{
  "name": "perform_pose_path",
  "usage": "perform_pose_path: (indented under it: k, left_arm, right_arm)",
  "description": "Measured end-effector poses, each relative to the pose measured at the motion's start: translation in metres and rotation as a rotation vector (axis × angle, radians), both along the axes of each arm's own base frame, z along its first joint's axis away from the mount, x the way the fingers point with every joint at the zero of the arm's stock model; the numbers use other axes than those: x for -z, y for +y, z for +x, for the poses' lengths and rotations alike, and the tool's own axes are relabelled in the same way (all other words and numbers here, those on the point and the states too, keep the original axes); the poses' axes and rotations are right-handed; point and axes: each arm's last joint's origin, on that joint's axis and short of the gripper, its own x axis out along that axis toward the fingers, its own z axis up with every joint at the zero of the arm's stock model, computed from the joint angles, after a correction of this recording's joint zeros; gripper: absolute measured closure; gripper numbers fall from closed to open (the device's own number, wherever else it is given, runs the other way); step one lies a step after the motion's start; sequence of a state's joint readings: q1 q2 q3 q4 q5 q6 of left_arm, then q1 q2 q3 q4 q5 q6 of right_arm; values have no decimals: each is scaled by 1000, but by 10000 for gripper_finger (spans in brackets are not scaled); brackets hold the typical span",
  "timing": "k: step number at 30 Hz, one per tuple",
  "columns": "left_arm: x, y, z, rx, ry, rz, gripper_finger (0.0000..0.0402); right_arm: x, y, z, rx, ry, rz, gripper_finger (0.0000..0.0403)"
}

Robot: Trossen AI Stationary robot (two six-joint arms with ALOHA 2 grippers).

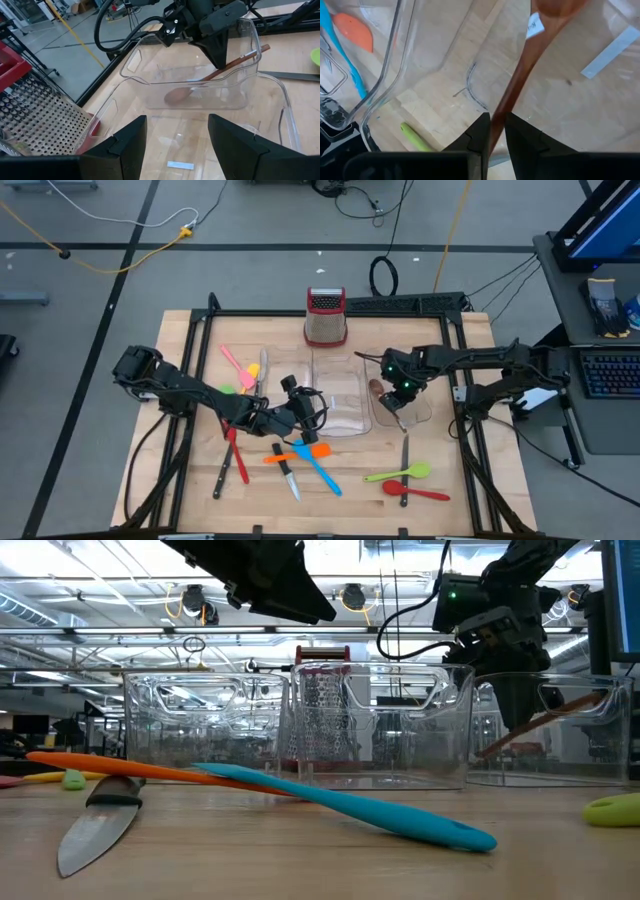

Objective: Pick & Place Kitchen Items
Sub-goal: Put the wooden serving spoon into the right transparent bin

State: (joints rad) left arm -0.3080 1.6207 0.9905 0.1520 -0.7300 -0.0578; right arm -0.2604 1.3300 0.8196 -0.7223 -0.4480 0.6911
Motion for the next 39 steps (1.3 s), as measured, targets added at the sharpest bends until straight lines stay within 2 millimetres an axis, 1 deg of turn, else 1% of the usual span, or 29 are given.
perform_pose_path:
  k: [11, 14, 17, 21, 25, 29, 33, 36, 39]
  left_arm:
    - [0, 0, 0, 0, 0, 0, 186]
    - [0, 0, 0, 0, 0, 0, 186]
    - [0, 0, 0, 0, -1, 0, 186]
    - [0, 0, 0, 0, -1, 0, 186]
    - [0, 0, 0, -1, -2, -2, 186]
    - [-1, 0, 0, -1, -8, -5, 186]
    - [-1, 0, 0, -1, -10, -6, 186]
    - [-1, 0, 0, -1, -10, -6, 186]
    - [-1, 0, 0, -1, -8, -5, 186]
  right_arm:
    - [0, 0, 0, -20, -10, -10, 394]
    - [-3, 0, -1, -23, -26, -17, 401]
    - [-10, 0, -4, -18, -55, -51, 401]
    - [-23, 1, -11, -2, -111, -118, 402]
    - [-36, 4, -19, 12, -170, -125, 402]
    - [-40, 9, -21, 33, -178, -109, 399]
    - [-37, 8, -19, 35, -162, -106, 394]
    - [-32, 8, -16, 24, -140, -107, 373]
    - [-26, 7, -12, 19, -110, -100, 340]
